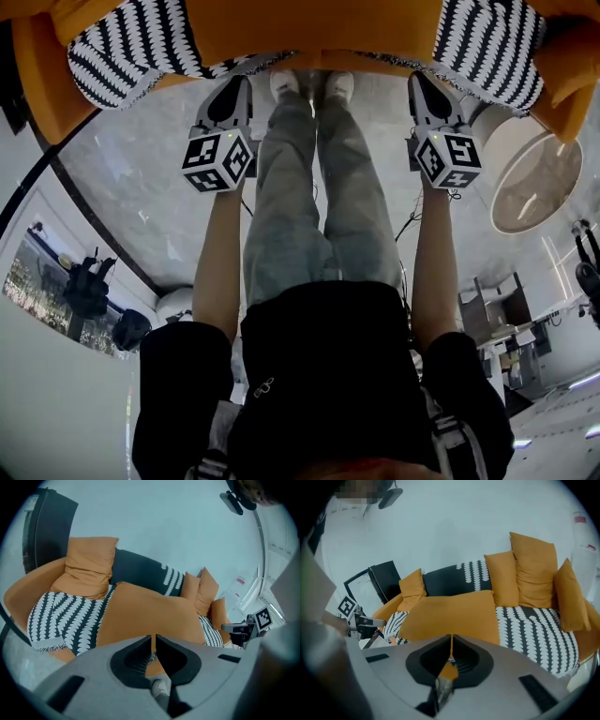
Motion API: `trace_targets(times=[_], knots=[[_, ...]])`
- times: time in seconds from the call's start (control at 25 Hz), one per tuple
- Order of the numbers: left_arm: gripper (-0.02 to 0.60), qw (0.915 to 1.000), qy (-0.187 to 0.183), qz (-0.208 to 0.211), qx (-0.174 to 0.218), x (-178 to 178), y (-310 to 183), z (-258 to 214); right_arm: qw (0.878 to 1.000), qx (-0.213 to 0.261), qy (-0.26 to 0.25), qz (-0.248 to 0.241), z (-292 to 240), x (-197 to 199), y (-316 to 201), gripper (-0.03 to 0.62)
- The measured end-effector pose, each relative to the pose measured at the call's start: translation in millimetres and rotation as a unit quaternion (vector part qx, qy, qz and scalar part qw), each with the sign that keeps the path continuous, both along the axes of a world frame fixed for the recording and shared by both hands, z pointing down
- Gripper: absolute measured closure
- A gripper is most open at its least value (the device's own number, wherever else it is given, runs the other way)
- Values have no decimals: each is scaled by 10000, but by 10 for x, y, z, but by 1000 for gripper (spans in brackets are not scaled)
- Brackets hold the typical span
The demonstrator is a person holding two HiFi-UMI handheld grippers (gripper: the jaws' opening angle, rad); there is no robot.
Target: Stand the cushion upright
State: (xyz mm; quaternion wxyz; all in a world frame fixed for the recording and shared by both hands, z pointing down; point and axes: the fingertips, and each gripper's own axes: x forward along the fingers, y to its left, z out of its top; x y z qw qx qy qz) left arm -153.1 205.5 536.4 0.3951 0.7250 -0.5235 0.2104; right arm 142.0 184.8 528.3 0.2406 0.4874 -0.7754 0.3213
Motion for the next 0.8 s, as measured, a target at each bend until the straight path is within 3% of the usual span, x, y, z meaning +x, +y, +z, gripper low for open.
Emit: trace_targets(times=[0.4,0.48,0.56,0.6,0.68,0.8], knots=[[566,9973,-553,386,-304,-356,8,588,9971,-476,566,194,778,441,187,580],[524,9948,-696,604,-426,-398,2,686,9955,-549,743,205,900,556,141,573],[454,9920,-806,790,-562,-426,-2,775,9938,-674,865,196,1022,652,101,454],[448,9904,-886,858,-617,-460,-6,823,9928,-737,929,181,1084,684,84,435],[427,9864,-1113,966,-734,-544,-15,940,9897,-802,1184,50,1184,746,50,433],[390,9771,-1534,1117,-962,-631,-22,1158,9778,-811,1853,-542,1289,846,20,433]])
